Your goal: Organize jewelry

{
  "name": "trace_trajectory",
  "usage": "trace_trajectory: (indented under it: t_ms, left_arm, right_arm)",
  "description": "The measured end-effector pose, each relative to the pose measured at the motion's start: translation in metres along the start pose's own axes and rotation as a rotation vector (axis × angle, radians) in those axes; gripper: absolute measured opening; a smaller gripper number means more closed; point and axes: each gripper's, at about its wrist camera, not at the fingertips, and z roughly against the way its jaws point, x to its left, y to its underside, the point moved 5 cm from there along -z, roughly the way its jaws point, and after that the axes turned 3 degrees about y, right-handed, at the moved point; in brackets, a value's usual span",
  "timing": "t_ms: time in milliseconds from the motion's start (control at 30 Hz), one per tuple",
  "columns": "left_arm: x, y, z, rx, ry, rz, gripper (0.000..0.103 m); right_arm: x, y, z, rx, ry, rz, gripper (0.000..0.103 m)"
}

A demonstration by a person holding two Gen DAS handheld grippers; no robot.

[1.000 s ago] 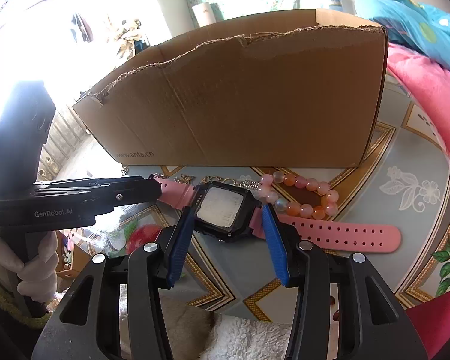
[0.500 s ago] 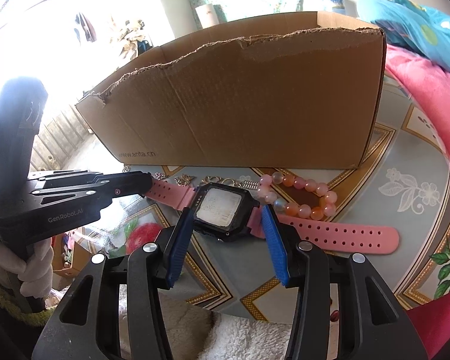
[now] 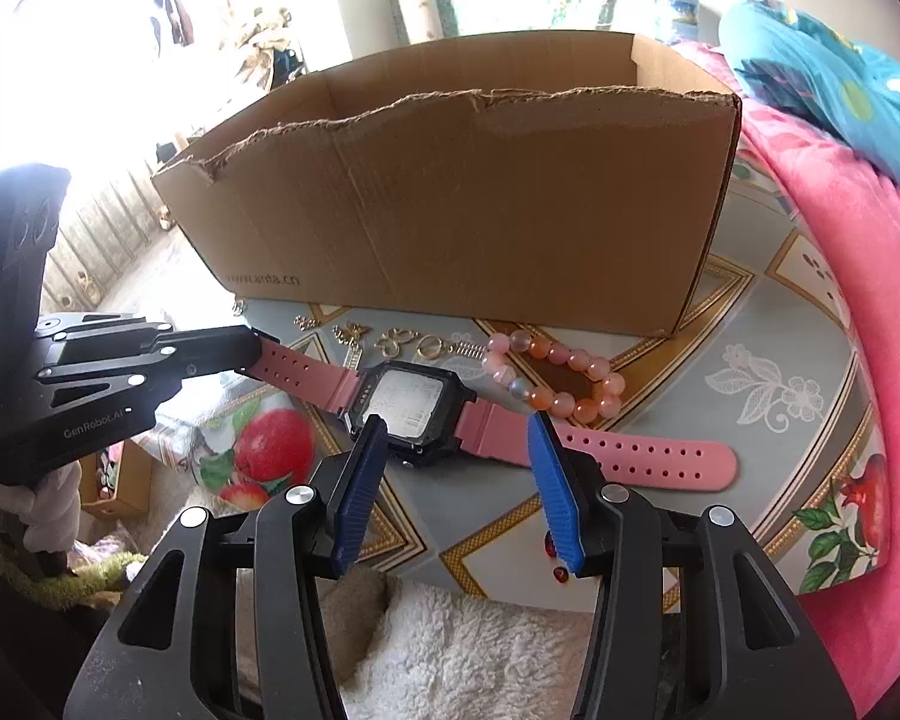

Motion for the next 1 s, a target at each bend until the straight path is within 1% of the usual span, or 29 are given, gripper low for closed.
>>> trace_trajectory:
  t_ms: [67,200,300,367,467,500,567,633,700,767,833,900,933,1000]
  left_arm:
    - [0.005,0.007,0.002,0.006,-0.002,0.010,0.004]
    - [0.012,0.014,0.006,-0.002,0.007,0.041,0.004]
    - [0.014,0.015,0.007,-0.012,0.009,0.038,0.004]
    - [0.015,0.014,0.006,-0.013,0.013,0.034,0.004]
    - [0.017,0.014,0.007,-0.008,0.026,0.042,0.004]
    - [0.017,0.014,0.008,-0.007,0.030,0.047,0.004]
    - [0.018,0.013,0.010,-0.009,0.038,0.055,0.004]
    - [0.017,0.012,0.013,-0.013,0.047,0.063,0.004]
    - [0.017,0.010,0.015,-0.013,0.062,0.077,0.003]
    - [0.018,0.009,0.018,-0.011,0.085,0.095,0.003]
    - [0.019,0.008,0.020,-0.013,0.113,0.117,0.003]
    - [0.020,0.008,0.022,-0.014,0.142,0.141,0.003]
    - [0.021,0.009,0.023,-0.011,0.148,0.150,0.003]
    - [0.022,0.010,0.023,-0.003,0.159,0.161,0.004]
  right_arm:
    - [-0.002,0.003,0.005,0.020,0.015,0.008,0.047]
    - [-0.016,0.008,0.017,0.048,0.061,-0.027,0.047]
    - [-0.021,0.012,0.021,0.060,0.104,-0.016,0.047]
    - [-0.022,0.013,0.019,0.074,0.113,-0.004,0.047]
    - [-0.006,0.008,0.013,0.064,0.073,0.054,0.048]
    - [0.003,0.005,0.013,0.051,0.056,0.090,0.053]
    - [0.019,0.002,0.006,0.035,0.028,0.175,0.058]
    - [0.033,0.001,-0.004,0.032,0.030,0.264,0.058]
    - [0.040,0.002,-0.015,0.045,0.033,0.319,0.058]
    - [0.046,0.002,-0.023,0.052,0.014,0.358,0.058]
    - [0.050,0.003,-0.031,0.065,0.020,0.399,0.059]
    - [0.051,0.002,-0.032,0.074,-0.002,0.396,0.057]
    - [0.050,0.002,-0.031,0.082,-0.015,0.387,0.054]
    - [0.048,0.003,-0.031,0.098,-0.044,0.380,0.053]
